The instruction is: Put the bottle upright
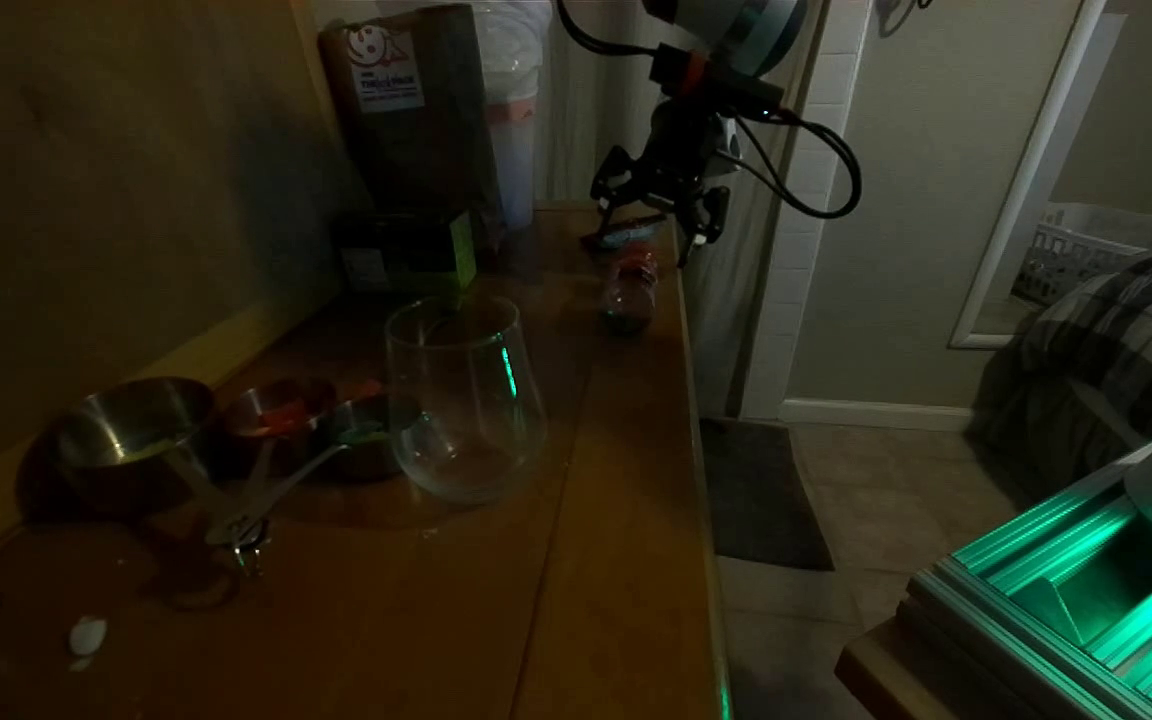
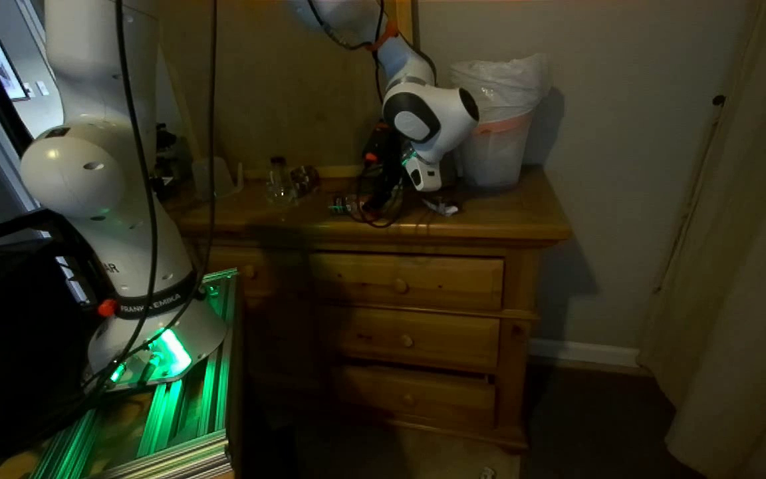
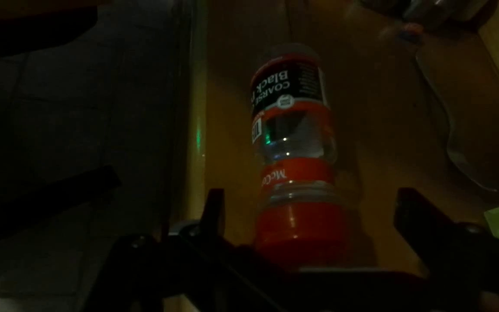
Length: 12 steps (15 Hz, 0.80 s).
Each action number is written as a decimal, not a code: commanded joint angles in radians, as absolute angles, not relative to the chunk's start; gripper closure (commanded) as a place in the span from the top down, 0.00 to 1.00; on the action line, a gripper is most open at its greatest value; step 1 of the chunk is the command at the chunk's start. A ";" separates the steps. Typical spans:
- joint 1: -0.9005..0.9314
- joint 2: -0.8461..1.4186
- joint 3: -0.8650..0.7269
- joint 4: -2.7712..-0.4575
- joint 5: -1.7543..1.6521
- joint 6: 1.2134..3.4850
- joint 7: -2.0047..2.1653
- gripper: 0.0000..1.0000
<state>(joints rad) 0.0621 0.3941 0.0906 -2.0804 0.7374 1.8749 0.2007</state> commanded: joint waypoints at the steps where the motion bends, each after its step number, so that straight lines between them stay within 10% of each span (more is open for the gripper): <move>1: 0.067 0.429 0.078 -2.036 0.736 1.841 0.217 1.00; 7: 0.080 0.468 0.073 -2.007 0.723 1.862 0.241 1.00; 12: 0.075 0.479 0.077 -1.994 0.735 1.853 0.231 0.52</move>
